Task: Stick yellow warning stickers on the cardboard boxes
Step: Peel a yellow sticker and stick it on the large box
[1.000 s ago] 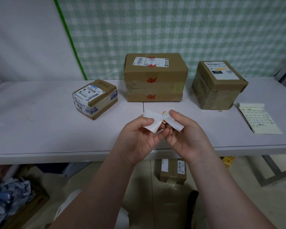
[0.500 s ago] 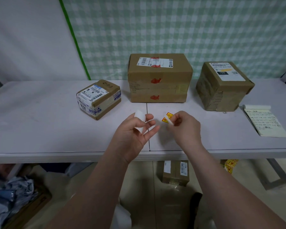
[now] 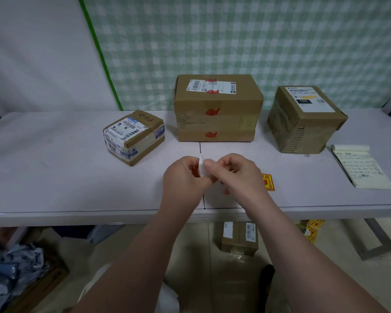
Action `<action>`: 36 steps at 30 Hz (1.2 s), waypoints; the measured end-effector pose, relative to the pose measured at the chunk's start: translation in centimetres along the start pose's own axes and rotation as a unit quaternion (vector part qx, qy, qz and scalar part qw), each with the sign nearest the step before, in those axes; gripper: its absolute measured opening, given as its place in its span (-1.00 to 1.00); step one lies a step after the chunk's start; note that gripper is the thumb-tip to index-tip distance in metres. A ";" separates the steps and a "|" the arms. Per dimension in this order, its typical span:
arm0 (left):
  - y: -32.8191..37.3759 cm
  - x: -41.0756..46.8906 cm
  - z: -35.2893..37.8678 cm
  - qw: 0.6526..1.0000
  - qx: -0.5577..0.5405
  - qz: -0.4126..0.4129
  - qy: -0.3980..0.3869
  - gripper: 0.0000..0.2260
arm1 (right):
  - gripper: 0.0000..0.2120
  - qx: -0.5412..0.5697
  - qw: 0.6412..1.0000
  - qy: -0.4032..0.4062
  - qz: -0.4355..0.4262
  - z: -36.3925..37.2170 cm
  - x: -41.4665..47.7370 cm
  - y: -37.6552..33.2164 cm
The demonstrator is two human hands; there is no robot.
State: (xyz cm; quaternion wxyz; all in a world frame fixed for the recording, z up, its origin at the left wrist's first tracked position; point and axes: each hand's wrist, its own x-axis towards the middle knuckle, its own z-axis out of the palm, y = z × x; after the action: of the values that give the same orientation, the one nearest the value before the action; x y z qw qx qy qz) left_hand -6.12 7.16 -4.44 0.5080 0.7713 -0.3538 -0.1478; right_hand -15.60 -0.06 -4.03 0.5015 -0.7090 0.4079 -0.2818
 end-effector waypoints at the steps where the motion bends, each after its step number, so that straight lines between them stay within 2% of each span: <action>1: 0.1 0.0 0.2 0.999 0.040 0.029 0.003 -0.78 | -0.65 -0.009 1.000 -0.003 0.009 0.1 0.0 -0.2; 4: 0.4 -0.2 0.3 0.995 0.076 0.071 -0.003 -0.84 | -0.71 -0.025 0.999 0.010 0.018 0.0 0.3 -0.3; 6: 0.3 -0.3 0.1 0.995 0.078 0.067 -0.021 -0.66 | -0.84 -0.025 0.999 0.027 0.012 -0.1 0.5 -0.3; 7: 0.3 -0.3 0.0 0.995 0.062 0.067 -0.027 -0.63 | -0.87 -0.020 0.999 0.034 0.013 -0.3 0.5 -0.3; 12: 0.4 -0.4 -0.3 0.998 -0.052 0.028 -0.021 -0.86 | -0.81 -0.002 0.998 0.060 0.012 -0.7 0.8 -0.2; 18: -0.4 0.6 -0.2 0.981 -0.179 -0.070 -0.009 -0.83 | -0.82 0.026 0.998 0.052 0.031 -0.6 1.3 0.0; 23: -0.1 1.6 -0.2 0.975 -0.203 -0.084 -0.023 -0.80 | -0.67 0.047 0.998 0.047 0.024 -0.9 2.0 -0.6; 26: 0.4 2.4 0.0 0.974 -0.214 -0.068 -0.028 -0.74 | -0.89 -0.008 0.998 0.054 -0.010 -0.7 3.5 -0.9; 29: 0.7 4.0 0.5 0.974 -0.218 -0.064 -0.027 -0.64 | -0.85 -0.003 0.997 0.082 -0.010 -0.5 5.4 -1.1; 31: 0.6 5.5 0.8 0.975 -0.208 -0.075 -0.013 -0.60 | -0.91 0.015 0.994 0.106 -0.008 -0.4 6.7 -1.1; 33: 0.6 7.0 1.2 0.976 -0.201 -0.085 -0.010 -0.65 | -0.88 0.028 0.991 0.127 -0.012 -0.1 8.2 -0.8; 36: 0.7 9.2 2.1 0.975 -0.202 -0.093 -0.019 -0.84 | -0.89 0.020 0.989 0.141 -0.027 0.5 10.6 -0.3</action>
State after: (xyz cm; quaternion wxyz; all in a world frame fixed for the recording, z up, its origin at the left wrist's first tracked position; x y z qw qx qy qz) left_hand -1.14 -0.84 -3.50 0.6303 0.6796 -0.2526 -0.2776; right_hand -9.73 -8.86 -4.02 0.4458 -0.6626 0.4494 -0.4004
